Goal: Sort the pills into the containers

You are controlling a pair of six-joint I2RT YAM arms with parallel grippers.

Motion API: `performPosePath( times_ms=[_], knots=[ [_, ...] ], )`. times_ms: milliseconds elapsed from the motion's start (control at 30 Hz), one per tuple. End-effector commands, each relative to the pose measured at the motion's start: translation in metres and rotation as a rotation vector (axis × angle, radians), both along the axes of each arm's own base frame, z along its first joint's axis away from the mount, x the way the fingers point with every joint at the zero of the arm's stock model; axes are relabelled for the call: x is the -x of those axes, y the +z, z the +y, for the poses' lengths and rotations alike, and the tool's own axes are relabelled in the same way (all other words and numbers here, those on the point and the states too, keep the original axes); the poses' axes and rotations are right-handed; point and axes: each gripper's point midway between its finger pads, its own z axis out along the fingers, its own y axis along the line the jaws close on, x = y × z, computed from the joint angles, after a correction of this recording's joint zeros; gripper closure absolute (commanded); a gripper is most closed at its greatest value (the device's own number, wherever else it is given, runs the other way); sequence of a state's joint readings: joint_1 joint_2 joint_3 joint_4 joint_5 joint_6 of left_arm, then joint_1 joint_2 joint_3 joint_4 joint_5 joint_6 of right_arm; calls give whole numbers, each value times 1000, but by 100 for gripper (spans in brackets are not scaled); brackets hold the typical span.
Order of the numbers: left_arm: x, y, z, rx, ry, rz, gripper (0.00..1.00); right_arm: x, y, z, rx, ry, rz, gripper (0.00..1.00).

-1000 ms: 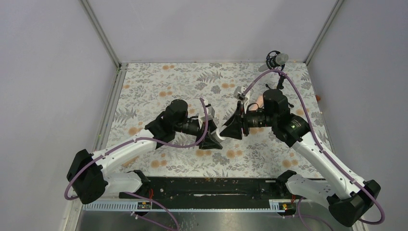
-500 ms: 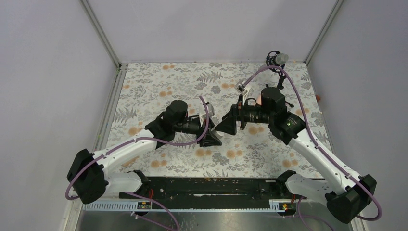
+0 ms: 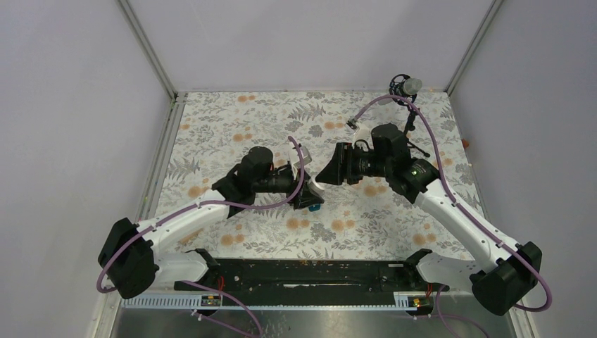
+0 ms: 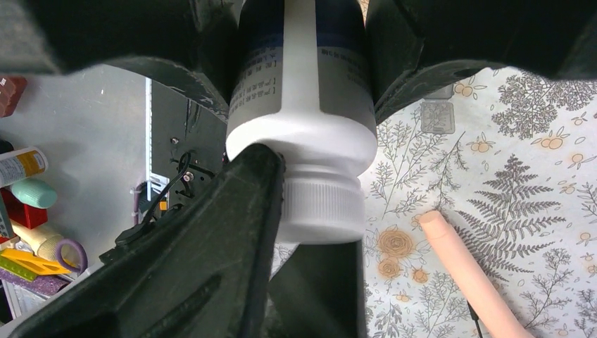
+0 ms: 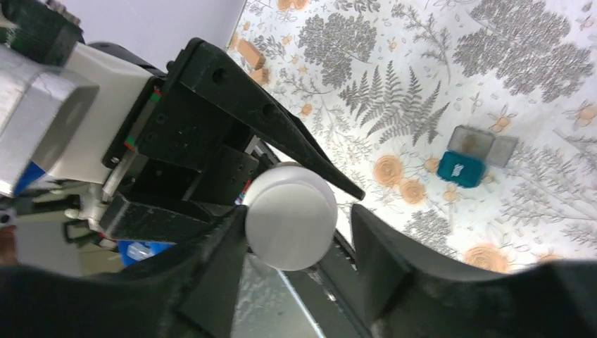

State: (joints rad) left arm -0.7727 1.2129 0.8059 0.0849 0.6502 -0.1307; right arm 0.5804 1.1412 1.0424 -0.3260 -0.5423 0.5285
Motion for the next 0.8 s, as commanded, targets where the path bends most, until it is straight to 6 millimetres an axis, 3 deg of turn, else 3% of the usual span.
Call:
performPosePath(
  times_ms=[0, 133, 233, 500, 767],
  knots=[
    [-6, 17, -1, 56, 19, -56, 100, -2, 16, 0, -40, -48, 35, 49],
    [3, 16, 1, 53, -25, -50, 100, 5, 31, 4, -86, 16, -34, 66],
    [13, 13, 2, 46, -78, -33, 100, 13, 42, 2, -99, 97, -138, 72],
    [51, 12, 4, 68, -298, 34, 100, 71, 72, -4, -197, 490, -498, 71],
    [66, 13, 8, 76, -378, 41, 100, 61, 72, -15, -105, 482, -670, 72]
  ],
)
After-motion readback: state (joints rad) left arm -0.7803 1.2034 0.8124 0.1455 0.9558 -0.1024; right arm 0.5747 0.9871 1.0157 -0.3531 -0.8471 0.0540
